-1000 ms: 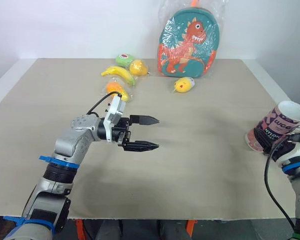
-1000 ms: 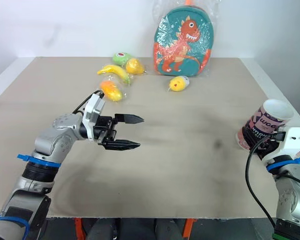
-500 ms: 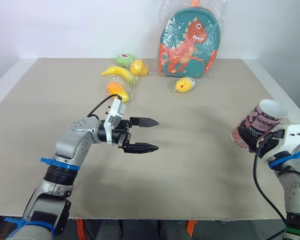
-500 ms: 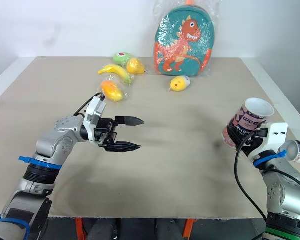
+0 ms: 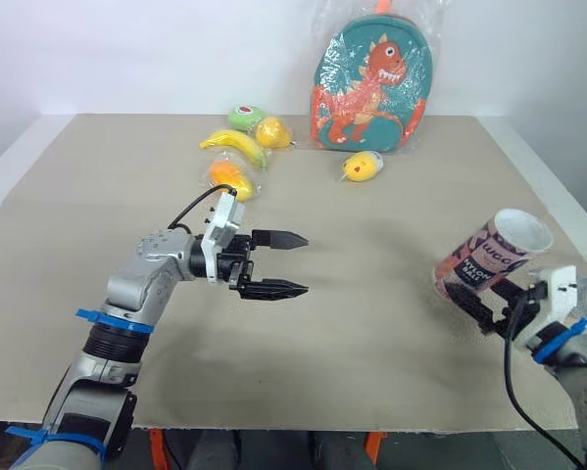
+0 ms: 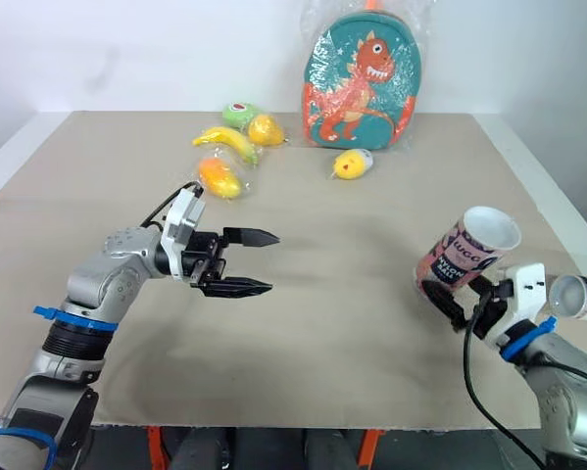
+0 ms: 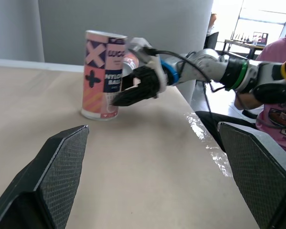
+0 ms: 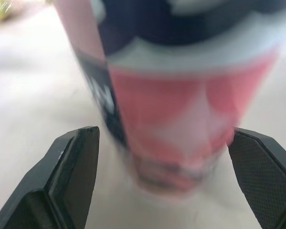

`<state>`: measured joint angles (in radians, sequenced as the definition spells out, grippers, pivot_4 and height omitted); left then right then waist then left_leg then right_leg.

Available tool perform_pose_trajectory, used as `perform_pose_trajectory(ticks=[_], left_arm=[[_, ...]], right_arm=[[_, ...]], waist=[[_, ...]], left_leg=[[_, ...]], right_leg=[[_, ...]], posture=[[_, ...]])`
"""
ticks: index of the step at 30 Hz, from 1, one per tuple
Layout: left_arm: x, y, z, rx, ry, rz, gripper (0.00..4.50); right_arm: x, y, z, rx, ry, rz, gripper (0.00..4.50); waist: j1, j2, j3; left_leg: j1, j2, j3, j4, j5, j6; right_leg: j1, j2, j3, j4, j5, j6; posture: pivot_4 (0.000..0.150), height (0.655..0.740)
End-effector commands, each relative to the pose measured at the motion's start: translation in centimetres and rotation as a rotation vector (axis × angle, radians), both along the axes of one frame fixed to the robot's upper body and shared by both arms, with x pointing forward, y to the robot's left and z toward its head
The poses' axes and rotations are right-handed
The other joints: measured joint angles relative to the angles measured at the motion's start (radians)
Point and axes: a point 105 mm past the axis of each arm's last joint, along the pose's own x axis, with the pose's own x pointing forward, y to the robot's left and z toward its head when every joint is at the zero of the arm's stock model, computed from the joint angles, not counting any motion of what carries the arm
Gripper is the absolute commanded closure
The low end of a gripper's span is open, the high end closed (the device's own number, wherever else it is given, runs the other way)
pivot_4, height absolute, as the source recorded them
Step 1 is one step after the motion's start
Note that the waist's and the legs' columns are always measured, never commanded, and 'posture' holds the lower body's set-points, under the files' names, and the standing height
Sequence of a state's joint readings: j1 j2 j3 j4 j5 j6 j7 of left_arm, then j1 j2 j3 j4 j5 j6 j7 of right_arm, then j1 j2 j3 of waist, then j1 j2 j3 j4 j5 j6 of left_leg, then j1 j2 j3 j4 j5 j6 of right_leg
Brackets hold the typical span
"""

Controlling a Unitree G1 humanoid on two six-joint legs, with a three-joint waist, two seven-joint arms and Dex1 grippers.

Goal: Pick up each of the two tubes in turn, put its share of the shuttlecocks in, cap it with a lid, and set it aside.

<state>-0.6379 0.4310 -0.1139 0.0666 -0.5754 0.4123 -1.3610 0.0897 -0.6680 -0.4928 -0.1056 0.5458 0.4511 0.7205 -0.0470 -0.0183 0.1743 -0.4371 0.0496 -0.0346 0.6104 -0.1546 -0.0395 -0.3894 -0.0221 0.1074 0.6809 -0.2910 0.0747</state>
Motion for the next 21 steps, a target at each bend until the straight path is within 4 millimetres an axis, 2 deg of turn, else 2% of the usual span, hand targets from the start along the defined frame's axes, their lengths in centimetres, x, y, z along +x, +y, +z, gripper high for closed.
perform_pose_trajectory(ticks=[1,7,10,12,15,18,21], left_arm=[[-0.4,0.6,0.6,-0.006,-0.027,0.001,0.00],[-0.2,2.2,-0.2,0.043,-0.013,0.059,0.00],[-0.1,3.5,-1.7,0.131,0.067,0.108,0.00],[-0.3,4.6,-2.7,0.175,0.106,0.148,0.00],[-0.3,6.3,-4.1,0.218,0.150,0.240,0.00],[0.1,7.8,-5.4,0.233,0.196,0.354,0.00],[0.3,8.1,-5.6,0.186,0.199,0.409,0.00]], right_arm=[[-0.6,-0.5,1.6,-0.029,-0.041,0.006,0.07],[-1.8,-1.1,1.6,-0.051,-0.014,0.010,0.07],[-2.8,0.0,1.7,-0.054,-0.007,0.074,0.07],[-3.5,1.8,1.7,-0.053,-0.002,0.155,0.07],[-4.2,5.8,2.3,-0.034,-0.018,0.304,0.07],[-4.0,10.1,3.7,0.026,-0.084,0.430,0.07],[-3.3,13.3,3.7,0.054,-0.100,0.519,0.07]], waist=[[0.000,0.000,0.000],[0.000,0.000,0.000],[0.000,0.000,0.000],[-0.001,0.000,0.000],[-0.002,0.001,0.000],[-0.002,-0.001,0.001],[0.001,-0.003,0.002]], left_leg=[[0.000,0.000,0.000,0.000,0.000,0.000],[0.000,0.000,0.000,0.000,0.000,0.000],[0.000,0.000,0.000,0.000,0.000,0.000],[0.000,0.000,0.000,-0.001,0.000,0.000],[0.001,0.001,0.000,-0.001,0.000,0.000],[0.001,0.002,0.000,-0.001,0.000,0.000],[0.001,0.002,0.000,0.000,0.001,0.000]], right_leg=[[0.000,0.000,0.000,0.000,0.000,0.000],[0.000,0.000,0.000,0.000,0.000,0.000],[0.000,0.000,0.000,0.000,0.000,0.000],[0.000,0.000,0.000,0.000,-0.001,-0.001],[0.000,0.000,0.000,0.000,-0.001,-0.001],[0.000,0.001,0.000,0.000,0.000,-0.001],[0.000,0.000,0.000,0.000,-0.001,-0.005]], posture=[[0.150,0.7347],[0.150,0.7347],[0.150,0.7347],[0.150,0.7347],[0.150,0.7347],[0.150,0.7347],[0.150,0.7347]])
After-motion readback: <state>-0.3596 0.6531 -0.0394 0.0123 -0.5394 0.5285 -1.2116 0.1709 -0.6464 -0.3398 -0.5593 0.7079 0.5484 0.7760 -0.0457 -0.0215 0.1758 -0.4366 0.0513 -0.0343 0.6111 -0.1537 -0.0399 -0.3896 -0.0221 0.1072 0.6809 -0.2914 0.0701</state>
